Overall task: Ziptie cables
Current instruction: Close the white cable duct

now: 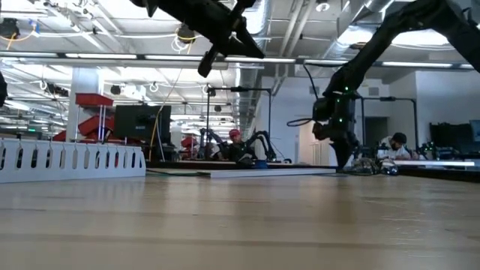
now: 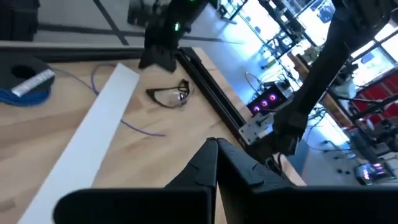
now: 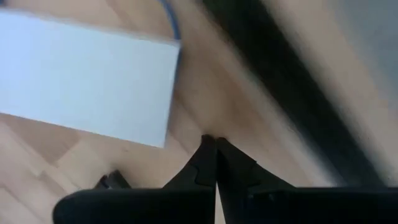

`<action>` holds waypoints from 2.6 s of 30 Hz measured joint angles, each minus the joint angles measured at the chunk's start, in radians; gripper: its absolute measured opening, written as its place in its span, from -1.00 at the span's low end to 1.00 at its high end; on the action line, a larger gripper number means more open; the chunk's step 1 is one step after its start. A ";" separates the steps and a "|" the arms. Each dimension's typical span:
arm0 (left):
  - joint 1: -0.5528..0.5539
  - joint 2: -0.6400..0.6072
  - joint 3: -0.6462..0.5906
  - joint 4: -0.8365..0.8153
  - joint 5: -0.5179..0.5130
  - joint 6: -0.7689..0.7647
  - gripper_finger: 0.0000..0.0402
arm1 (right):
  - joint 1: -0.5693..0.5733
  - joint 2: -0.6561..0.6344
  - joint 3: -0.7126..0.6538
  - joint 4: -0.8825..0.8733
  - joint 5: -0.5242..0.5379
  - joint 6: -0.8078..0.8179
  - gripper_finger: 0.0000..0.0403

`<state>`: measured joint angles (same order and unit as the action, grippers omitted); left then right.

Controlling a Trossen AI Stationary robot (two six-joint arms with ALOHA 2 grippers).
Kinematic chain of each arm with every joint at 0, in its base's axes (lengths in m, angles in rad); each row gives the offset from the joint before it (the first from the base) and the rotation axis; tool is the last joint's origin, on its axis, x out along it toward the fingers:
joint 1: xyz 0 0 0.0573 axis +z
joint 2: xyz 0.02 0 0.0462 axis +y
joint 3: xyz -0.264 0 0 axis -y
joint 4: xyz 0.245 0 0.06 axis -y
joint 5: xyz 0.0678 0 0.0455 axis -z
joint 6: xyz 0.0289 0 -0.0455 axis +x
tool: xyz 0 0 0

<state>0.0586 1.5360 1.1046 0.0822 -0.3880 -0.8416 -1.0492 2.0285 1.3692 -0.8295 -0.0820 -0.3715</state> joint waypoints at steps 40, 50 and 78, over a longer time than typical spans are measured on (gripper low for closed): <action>-0.079 0.001 0.000 -0.015 0.008 0.028 -1.00 | 0.463 -0.016 0.140 0.067 -0.047 -0.054 -1.00; -0.081 0.001 0.000 -0.016 0.002 0.013 -1.00 | 0.426 0.150 0.344 -0.051 -0.114 0.004 -1.00; -0.103 -0.074 0.000 -0.041 -0.045 0.095 -1.00 | 0.437 0.191 0.297 -0.004 -0.224 0.136 -1.00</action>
<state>-0.0444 1.4623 1.1046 0.0410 -0.4333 -0.7465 -0.6121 2.2196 1.6665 -0.8332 -0.3061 -0.2353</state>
